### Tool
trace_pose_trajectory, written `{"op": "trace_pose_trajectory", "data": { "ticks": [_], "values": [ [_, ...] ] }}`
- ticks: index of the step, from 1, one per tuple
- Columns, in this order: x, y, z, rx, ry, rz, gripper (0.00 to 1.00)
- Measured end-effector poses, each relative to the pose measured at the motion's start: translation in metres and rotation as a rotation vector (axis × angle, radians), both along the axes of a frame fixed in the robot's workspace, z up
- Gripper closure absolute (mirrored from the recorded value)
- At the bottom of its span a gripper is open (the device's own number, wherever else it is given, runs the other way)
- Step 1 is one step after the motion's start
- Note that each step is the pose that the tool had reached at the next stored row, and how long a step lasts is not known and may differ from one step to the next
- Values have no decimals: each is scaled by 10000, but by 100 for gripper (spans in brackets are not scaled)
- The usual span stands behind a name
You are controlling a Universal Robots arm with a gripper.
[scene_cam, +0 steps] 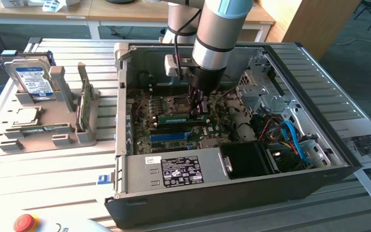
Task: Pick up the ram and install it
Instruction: 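Insert the ram into the slot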
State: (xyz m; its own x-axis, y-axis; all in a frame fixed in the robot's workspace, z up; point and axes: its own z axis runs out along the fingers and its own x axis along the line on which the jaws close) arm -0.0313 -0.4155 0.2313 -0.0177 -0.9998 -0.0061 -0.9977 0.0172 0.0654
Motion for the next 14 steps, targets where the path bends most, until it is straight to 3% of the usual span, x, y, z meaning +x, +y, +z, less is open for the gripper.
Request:
{"op": "trace_pose_trajectory", "data": {
  "ticks": [14],
  "values": [
    [0,0,0,0,0,-101,88]
  ]
}}
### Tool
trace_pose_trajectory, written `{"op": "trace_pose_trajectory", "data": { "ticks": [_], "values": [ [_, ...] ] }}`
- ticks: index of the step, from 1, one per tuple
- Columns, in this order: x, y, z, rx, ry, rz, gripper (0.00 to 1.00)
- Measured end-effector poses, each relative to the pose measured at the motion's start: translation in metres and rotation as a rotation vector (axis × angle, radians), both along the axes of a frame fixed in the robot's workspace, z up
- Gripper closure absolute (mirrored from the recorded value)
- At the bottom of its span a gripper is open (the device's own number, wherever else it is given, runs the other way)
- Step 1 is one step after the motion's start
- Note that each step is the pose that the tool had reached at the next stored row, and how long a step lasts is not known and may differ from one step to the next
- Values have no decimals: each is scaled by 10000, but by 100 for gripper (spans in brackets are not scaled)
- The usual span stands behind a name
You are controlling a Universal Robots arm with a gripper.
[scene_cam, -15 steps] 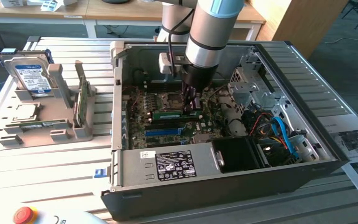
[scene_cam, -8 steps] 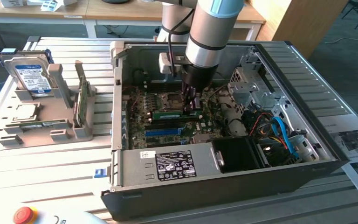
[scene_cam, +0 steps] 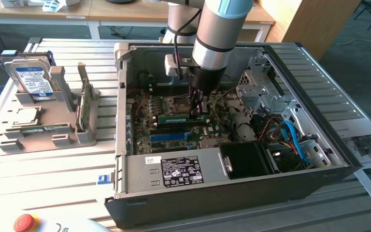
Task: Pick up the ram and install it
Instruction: 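Insert the ram into the slot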
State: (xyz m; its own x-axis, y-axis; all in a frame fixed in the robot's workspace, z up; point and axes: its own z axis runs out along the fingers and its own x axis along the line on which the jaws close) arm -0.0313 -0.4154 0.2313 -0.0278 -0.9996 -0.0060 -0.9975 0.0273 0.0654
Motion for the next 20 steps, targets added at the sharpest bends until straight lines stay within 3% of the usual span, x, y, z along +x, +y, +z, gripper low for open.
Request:
{"op": "trace_pose_trajectory", "data": {
  "ticks": [20],
  "values": [
    [-7,21,-7,-1,-22,-41,88]
  ]
}}
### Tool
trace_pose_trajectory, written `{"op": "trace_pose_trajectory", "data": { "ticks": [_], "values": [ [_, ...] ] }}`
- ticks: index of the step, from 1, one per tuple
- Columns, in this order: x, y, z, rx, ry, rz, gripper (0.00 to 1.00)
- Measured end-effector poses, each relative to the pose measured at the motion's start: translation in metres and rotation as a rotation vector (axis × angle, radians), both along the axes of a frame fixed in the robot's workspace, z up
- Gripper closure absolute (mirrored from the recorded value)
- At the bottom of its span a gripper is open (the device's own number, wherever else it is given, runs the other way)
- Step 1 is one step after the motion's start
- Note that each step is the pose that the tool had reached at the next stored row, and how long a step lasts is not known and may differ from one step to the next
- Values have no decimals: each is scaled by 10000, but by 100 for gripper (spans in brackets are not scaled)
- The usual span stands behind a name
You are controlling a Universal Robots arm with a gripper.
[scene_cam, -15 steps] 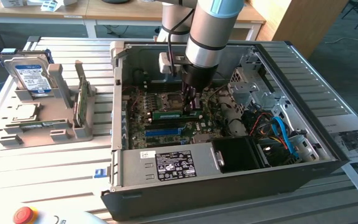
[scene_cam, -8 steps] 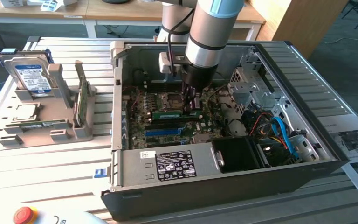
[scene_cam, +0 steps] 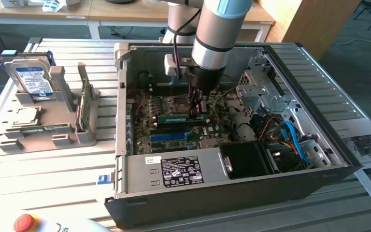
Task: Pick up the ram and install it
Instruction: 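Insert the ram into the slot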
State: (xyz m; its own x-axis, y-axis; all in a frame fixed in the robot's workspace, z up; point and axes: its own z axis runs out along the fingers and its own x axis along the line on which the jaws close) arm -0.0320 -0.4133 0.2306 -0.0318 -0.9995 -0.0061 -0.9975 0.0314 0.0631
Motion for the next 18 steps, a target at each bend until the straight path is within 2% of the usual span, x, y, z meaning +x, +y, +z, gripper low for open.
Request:
{"op": "trace_pose_trajectory", "data": {
  "ticks": [18],
  "values": [
    [-4,-7,-10,-1,-4,17,88]
  ]
}}
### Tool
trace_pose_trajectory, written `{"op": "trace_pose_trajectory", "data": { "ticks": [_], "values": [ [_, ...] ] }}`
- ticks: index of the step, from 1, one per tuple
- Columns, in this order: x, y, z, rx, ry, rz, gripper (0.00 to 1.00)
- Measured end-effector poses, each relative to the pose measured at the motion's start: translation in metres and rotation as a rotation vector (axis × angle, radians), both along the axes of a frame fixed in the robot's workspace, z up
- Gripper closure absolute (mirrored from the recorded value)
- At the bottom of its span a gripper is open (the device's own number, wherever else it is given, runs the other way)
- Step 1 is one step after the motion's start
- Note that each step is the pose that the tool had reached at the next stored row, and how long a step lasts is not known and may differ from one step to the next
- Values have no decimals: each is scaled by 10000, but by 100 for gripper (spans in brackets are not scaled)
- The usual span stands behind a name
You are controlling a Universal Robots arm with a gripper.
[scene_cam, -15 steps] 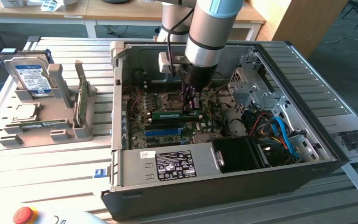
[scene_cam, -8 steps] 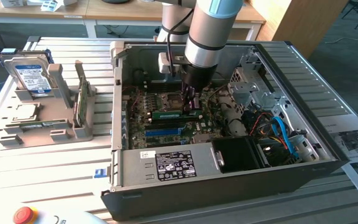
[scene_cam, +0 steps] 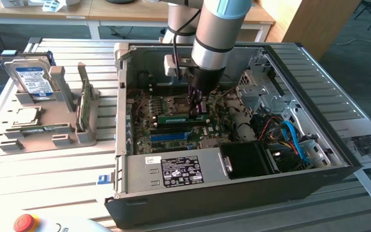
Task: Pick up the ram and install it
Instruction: 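Insert the ram into the slot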
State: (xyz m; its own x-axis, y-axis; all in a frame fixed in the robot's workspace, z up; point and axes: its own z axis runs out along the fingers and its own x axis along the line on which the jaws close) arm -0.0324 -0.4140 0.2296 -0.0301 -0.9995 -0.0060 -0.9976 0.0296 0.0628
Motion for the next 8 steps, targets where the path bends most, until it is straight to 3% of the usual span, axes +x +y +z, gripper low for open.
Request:
{"op": "trace_pose_trajectory", "data": {
  "ticks": [8],
  "values": [
    [0,1,-8,-8,-5,1,88]
  ]
}}
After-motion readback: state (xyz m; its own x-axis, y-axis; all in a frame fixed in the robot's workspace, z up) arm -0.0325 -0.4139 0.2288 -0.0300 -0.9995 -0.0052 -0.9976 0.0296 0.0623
